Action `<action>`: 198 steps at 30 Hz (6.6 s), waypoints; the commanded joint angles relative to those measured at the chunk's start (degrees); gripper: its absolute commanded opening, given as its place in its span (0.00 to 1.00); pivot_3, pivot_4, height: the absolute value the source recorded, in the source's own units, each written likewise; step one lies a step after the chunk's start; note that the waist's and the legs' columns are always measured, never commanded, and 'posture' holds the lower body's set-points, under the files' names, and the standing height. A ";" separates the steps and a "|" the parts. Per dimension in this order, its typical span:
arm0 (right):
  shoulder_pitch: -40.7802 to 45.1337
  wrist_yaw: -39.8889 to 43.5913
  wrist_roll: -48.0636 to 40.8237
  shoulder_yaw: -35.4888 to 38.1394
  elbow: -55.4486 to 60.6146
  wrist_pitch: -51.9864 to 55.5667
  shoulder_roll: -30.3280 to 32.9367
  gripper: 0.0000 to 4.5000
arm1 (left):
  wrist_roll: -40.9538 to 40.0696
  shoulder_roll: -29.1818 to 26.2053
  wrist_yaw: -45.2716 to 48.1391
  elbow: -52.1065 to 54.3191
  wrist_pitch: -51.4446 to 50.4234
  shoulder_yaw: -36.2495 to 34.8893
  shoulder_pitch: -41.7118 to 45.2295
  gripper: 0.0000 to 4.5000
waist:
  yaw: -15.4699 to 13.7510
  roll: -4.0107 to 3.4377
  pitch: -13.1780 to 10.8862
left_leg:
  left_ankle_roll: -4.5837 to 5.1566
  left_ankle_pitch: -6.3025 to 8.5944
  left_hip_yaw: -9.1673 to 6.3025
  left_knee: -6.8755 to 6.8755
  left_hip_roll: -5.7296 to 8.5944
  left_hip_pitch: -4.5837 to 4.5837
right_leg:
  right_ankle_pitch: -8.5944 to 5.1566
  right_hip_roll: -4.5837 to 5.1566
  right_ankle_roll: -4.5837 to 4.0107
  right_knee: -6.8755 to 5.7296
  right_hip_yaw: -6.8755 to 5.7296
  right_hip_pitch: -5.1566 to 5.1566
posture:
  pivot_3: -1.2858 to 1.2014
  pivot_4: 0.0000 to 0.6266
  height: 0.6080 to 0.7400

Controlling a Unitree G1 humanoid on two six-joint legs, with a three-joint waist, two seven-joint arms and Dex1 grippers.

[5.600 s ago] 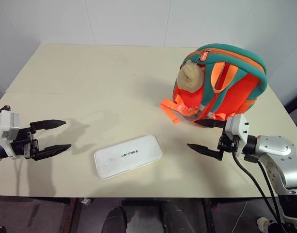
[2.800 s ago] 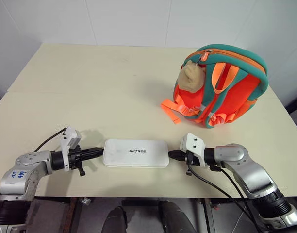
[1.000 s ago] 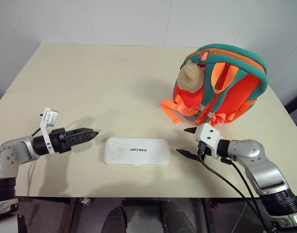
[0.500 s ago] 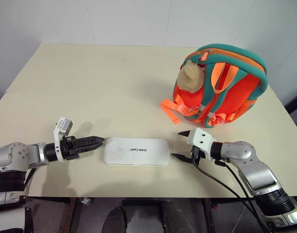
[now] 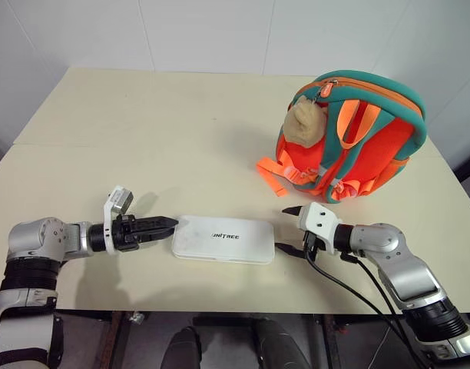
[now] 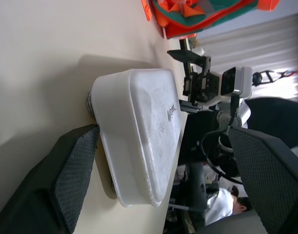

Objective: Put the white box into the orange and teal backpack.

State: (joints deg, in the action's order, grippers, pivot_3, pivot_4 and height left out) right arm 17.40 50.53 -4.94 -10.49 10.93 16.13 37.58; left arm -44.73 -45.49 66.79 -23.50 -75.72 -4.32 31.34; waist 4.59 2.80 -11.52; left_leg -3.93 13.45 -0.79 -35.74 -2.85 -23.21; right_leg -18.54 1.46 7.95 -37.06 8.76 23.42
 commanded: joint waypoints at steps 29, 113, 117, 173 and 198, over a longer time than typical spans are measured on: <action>0.56 -0.25 0.35 1.13 1.18 -1.29 -0.85 1.00 | 3.96 0.32 5.86 0.18 2.06 7.72 3.69 0.91 | -0.07 0.00 0.00 | 0.00 0.00 -0.02 -0.02 0.00 0.00 | 0.00 -0.01 0.00 -0.02 0.00 0.00 | 0.52 0.24 1.00; 14.15 -2.99 -37.89 22.67 3.44 22.55 -5.15 0.00 | -40.36 11.01 -43.57 13.97 -3.81 -36.38 -13.53 0.29 | 0.36 -0.05 -0.03 | -0.07 0.02 -0.04 0.33 0.00 -0.10 | 0.11 0.03 0.12 0.44 0.04 0.07 | 0.52 0.24 1.00; 14.50 -4.97 -42.15 22.82 9.24 26.41 -5.51 0.00 | -39.27 7.65 -41.64 11.37 -2.40 -35.54 -12.14 0.29 | 0.25 -0.05 -0.04 | -0.09 0.01 -0.02 0.50 -0.01 -0.09 | 0.06 0.04 0.03 0.53 0.02 0.12 | 0.52 0.24 1.00; 5.79 18.35 -47.50 17.47 17.36 20.27 8.50 0.00 | -8.53 -16.70 15.28 22.75 32.10 -20.21 -5.77 0.29 | -0.13 -0.12 -0.09 | -0.10 0.11 -0.10 0.63 -0.09 -0.33 | -0.13 0.07 -0.17 0.79 -0.28 0.24 | 0.52 0.24 1.00; 6.88 16.56 -43.82 15.48 15.71 18.94 6.42 0.00 | -0.54 5.40 -12.89 35.15 19.90 3.13 14.41 0.28 | -0.53 -0.12 -0.09 | -0.07 0.10 -0.23 -0.18 -0.06 -0.31 | -0.14 -0.03 0.02 -0.01 -0.23 0.12 | 0.52 0.24 1.00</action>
State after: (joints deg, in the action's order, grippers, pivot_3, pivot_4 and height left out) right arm 23.47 67.20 -48.41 4.71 26.24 36.14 44.22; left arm -44.67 -40.95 54.83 9.69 -55.13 -2.19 44.04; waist 4.06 2.68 -11.61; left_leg -3.99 13.55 -1.02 -35.96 -2.91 -23.52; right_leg -18.66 1.43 7.99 -37.08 8.53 23.51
